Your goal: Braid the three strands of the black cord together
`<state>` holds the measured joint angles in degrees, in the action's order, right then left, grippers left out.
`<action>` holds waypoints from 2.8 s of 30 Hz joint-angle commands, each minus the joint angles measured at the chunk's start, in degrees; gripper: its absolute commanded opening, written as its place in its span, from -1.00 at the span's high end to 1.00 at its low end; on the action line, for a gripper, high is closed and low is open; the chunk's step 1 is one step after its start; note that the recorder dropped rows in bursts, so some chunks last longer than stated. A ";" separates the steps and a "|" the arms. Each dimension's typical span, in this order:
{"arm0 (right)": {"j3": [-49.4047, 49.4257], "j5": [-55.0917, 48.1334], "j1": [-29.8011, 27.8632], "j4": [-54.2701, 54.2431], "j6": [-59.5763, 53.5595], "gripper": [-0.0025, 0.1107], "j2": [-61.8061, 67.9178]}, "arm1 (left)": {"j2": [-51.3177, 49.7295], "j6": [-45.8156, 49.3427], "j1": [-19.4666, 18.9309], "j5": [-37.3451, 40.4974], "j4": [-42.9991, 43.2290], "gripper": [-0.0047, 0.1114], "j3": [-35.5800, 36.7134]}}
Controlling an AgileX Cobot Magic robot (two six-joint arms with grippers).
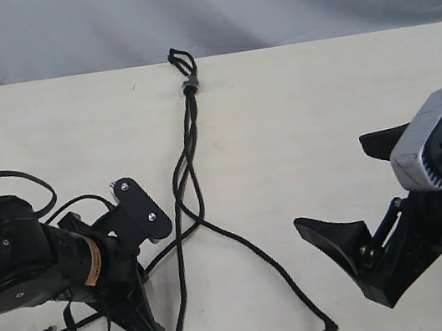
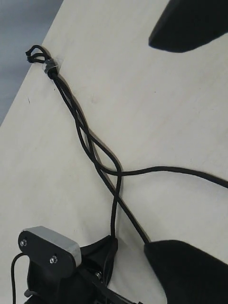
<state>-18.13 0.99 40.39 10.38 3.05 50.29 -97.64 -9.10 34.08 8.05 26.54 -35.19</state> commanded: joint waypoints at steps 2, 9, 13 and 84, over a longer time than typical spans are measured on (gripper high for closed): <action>0.20 0.42 -0.28 0.21 2.02 -0.89 -0.15 | -0.38 -1.70 -0.18 1.00 -0.03 0.89 0.81; 0.20 0.42 -0.28 0.21 2.55 -0.89 -0.04 | 0.28 -5.01 -0.18 2.03 -0.03 0.14 0.81; -1.94 -6.81 -0.28 0.07 4.65 -0.89 0.07 | 8.60 -7.71 -0.18 3.23 -0.43 -0.21 0.81; -54.43 -33.73 8.09 25.74 -7.77 0.96 69.37 | 32.80 -19.79 -31.25 -21.64 -0.01 -0.22 18.44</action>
<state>-72.41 -34.39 50.82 35.60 -4.21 118.07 -65.18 -28.59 3.18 -13.20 26.68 -17.10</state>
